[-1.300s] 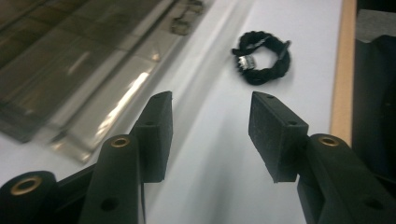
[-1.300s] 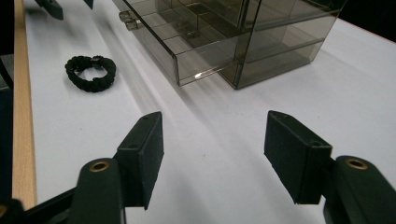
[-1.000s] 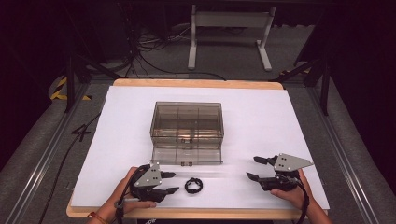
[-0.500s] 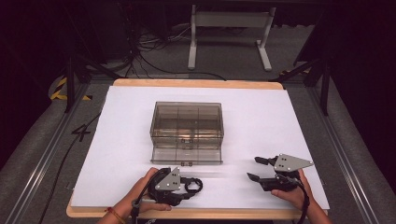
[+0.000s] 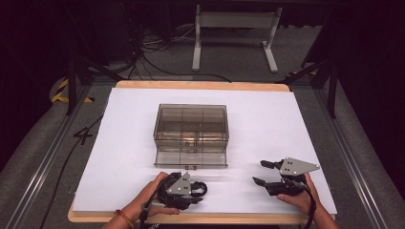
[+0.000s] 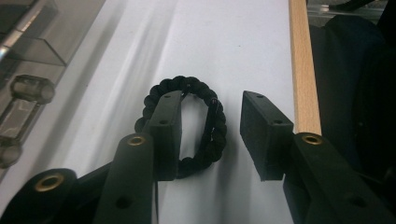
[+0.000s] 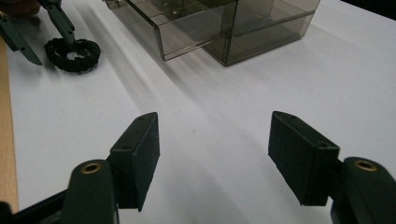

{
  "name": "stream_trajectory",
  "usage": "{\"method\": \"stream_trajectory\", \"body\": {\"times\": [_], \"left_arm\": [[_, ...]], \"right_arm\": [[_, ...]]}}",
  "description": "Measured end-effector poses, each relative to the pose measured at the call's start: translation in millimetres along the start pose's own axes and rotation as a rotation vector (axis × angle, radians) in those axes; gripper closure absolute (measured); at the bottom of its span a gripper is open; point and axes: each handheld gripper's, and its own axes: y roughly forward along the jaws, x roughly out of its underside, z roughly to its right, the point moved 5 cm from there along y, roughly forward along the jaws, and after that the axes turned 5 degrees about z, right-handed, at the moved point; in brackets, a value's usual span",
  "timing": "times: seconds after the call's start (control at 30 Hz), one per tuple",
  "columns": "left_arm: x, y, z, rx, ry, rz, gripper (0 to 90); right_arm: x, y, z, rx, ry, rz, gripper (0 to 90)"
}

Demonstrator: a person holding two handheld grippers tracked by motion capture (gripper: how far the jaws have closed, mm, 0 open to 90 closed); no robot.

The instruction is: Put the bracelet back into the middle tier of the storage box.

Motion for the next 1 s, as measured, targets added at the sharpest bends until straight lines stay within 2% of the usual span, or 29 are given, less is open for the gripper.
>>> {"method": "stream_trajectory", "body": {"times": [0.07, 0.17, 0.4, 0.63, 0.7, 1.0], "left_arm": [[1.9, 2.9, 0.3, 0.004, -0.004, -0.011, 63.5], [3.5, 3.6, -0.5, 0.026, -0.019, 0.000, 66.8], [3.4, 4.0, -1.4, 0.024, -0.011, 0.005, 79.3], [3.4, 3.3, -0.8, 0.013, -0.003, 0.018, 81.2], [1.7, 1.4, -0.7, 0.010, -0.008, 0.038, 81.3], [-3.4, -10.9, -1.1, -0.013, 0.010, 0.066, 81.4]], "right_arm": [[0.3, 0.4, -0.6, -0.001, -0.004, -0.003, 34.7], [0.3, 0.9, -0.4, -0.002, -0.004, -0.002, 34.7], [1.1, 1.5, -1.1, -0.001, -0.004, -0.005, 34.7], [1.3, 0.8, -1.2, -0.001, 0.002, -0.004, 34.5], [2.0, 0.6, -0.7, -0.001, 0.005, -0.004, 34.3], [2.4, -1.5, -0.1, 0.002, 0.009, -0.001, 34.0]]}}
